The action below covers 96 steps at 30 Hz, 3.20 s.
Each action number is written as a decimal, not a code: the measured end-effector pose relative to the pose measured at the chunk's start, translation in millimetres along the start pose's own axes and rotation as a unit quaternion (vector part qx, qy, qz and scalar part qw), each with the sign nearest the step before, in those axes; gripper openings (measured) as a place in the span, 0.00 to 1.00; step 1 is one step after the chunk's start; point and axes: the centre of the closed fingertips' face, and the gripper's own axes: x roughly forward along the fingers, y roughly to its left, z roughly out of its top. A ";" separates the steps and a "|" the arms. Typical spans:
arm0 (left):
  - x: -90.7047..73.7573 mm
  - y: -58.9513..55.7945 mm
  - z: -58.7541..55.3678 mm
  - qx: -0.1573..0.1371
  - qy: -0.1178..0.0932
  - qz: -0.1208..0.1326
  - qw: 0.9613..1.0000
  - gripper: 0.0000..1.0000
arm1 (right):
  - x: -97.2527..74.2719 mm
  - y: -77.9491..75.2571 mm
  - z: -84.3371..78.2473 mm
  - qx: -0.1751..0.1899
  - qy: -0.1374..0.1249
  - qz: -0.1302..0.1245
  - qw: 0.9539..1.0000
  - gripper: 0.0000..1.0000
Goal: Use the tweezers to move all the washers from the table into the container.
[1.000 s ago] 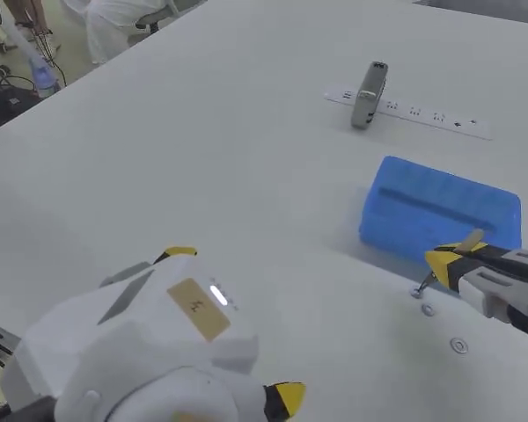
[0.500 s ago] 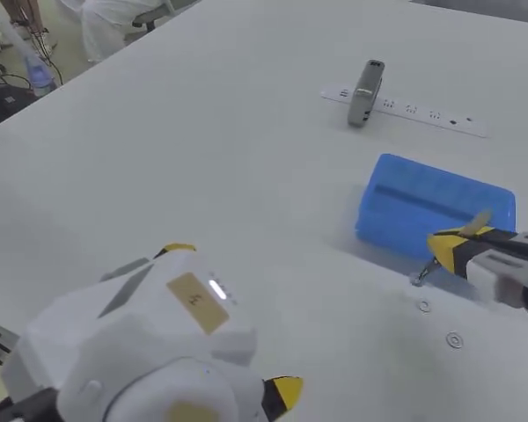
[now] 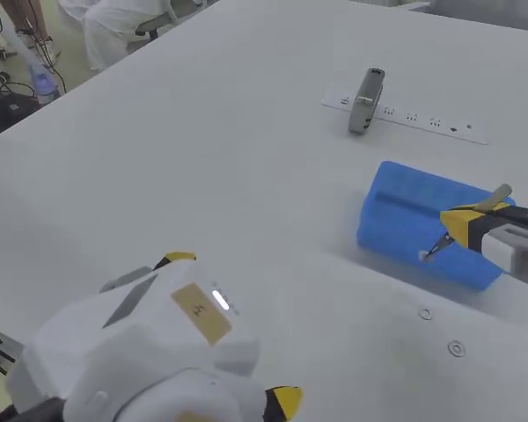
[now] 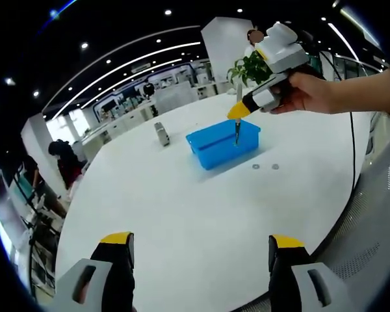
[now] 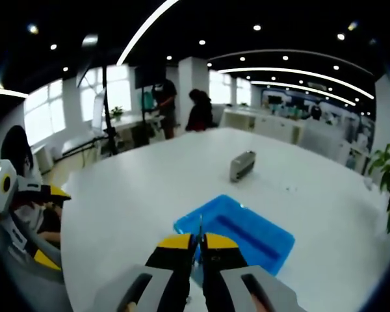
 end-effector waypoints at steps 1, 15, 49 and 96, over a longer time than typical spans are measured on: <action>0.1 0.0 -0.1 0.000 0.000 0.000 1.000 0.87 | 0.1 -0.3 0.8 -0.001 -0.001 0.000 1.000 0.01; 0.8 -0.4 -0.9 0.001 0.003 -0.001 1.000 0.87 | 17.3 -17.5 13.6 -0.007 -0.015 -0.017 1.000 0.02; 1.7 -0.9 -4.3 0.007 0.013 -0.001 1.000 0.86 | 58.8 -32.9 -25.5 -0.031 0.041 -0.027 0.998 0.02; 1.1 -0.6 -2.4 0.007 0.007 -0.001 1.000 0.87 | -5.2 10.8 -50.3 -0.016 0.068 0.005 0.998 0.03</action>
